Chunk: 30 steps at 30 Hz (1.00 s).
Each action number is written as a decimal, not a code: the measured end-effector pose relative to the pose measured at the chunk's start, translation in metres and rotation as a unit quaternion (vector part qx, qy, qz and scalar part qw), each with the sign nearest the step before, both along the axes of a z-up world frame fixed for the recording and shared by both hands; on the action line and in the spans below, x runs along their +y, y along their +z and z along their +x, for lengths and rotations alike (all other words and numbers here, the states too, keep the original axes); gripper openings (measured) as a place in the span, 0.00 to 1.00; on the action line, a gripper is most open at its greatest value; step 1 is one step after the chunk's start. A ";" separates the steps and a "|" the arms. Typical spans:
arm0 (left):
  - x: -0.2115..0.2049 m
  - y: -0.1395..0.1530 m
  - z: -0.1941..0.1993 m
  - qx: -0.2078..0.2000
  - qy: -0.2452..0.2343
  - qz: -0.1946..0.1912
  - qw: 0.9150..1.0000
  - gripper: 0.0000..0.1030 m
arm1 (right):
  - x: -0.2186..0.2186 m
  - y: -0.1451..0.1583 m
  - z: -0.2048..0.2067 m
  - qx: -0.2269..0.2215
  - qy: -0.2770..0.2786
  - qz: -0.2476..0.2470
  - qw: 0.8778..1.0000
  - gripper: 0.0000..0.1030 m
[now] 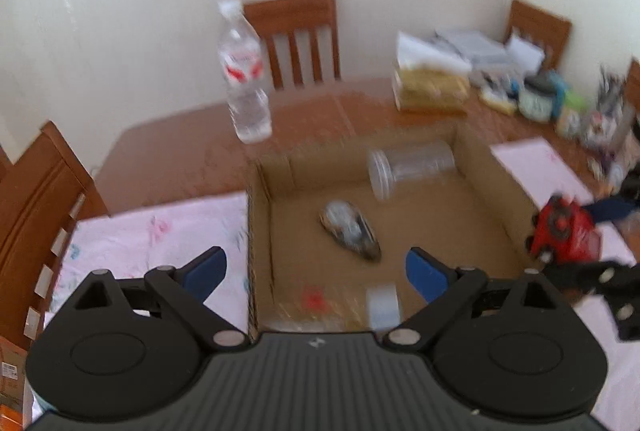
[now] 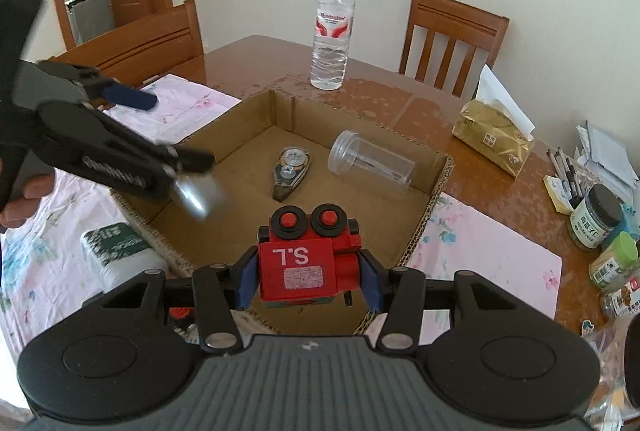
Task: Organize rigid objects
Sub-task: 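Release the capsule bottle into the box with the left tool while the right tool drops the train in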
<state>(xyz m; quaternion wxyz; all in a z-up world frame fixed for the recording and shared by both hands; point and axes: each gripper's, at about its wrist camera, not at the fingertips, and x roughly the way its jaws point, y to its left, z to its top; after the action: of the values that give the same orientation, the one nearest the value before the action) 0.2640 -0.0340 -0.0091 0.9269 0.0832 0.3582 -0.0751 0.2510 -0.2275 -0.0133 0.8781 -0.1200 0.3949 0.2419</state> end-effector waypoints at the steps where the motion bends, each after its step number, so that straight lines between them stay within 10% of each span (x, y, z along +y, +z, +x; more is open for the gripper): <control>1: 0.003 0.004 0.000 0.000 0.002 -0.009 1.000 0.94 | 0.002 -0.001 0.005 0.002 -0.002 -0.001 1.000 0.54; 12: 0.025 0.010 -0.044 0.027 0.022 -0.013 0.999 0.95 | 0.022 -0.020 0.073 0.023 -0.034 -0.015 0.999 0.57; 14: 0.030 0.008 -0.050 0.034 0.028 -0.017 0.999 0.95 | 0.025 -0.021 0.082 0.021 -0.044 -0.021 0.999 0.91; 16: 0.037 0.005 -0.055 0.040 0.036 -0.016 0.998 0.95 | 0.026 -0.018 0.082 0.007 -0.053 -0.016 0.998 1.00; 30: 0.064 -0.017 -0.079 0.070 0.063 0.003 0.996 0.95 | 0.024 0.005 0.019 -0.010 -0.081 -0.023 0.996 1.00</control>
<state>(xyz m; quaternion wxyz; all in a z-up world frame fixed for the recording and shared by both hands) 0.1847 0.0304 -0.0264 0.9024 0.0576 0.4265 -0.0213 0.2705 -0.2035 -0.0085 0.8956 -0.1101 0.4003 0.1600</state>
